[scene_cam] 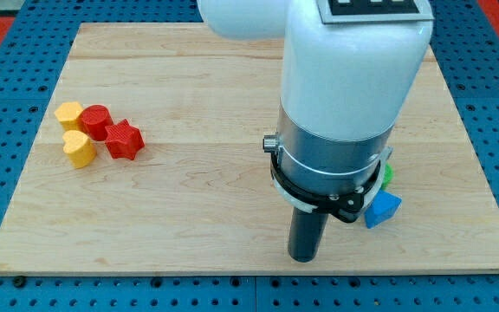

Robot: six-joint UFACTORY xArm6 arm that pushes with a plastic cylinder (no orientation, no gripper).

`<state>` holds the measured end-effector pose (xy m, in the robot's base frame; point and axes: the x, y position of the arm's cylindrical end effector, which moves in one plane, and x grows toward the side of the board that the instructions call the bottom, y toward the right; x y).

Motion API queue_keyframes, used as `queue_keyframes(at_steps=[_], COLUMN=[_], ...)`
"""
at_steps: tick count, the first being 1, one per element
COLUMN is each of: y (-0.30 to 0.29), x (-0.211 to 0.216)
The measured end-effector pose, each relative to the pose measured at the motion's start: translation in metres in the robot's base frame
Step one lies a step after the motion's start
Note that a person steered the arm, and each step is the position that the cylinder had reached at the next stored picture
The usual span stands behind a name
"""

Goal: Move the blue cube to the center of the board

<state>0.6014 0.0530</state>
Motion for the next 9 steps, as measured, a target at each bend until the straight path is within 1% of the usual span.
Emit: queue_keyframes(at_steps=[2,4,5,6,7,8,9], y=[0.004,0.135,0.129,0.068,0.039,0.034,0.012], x=[0.004,0.004,-0.032,-0.050,-0.077,-0.096,-0.105])
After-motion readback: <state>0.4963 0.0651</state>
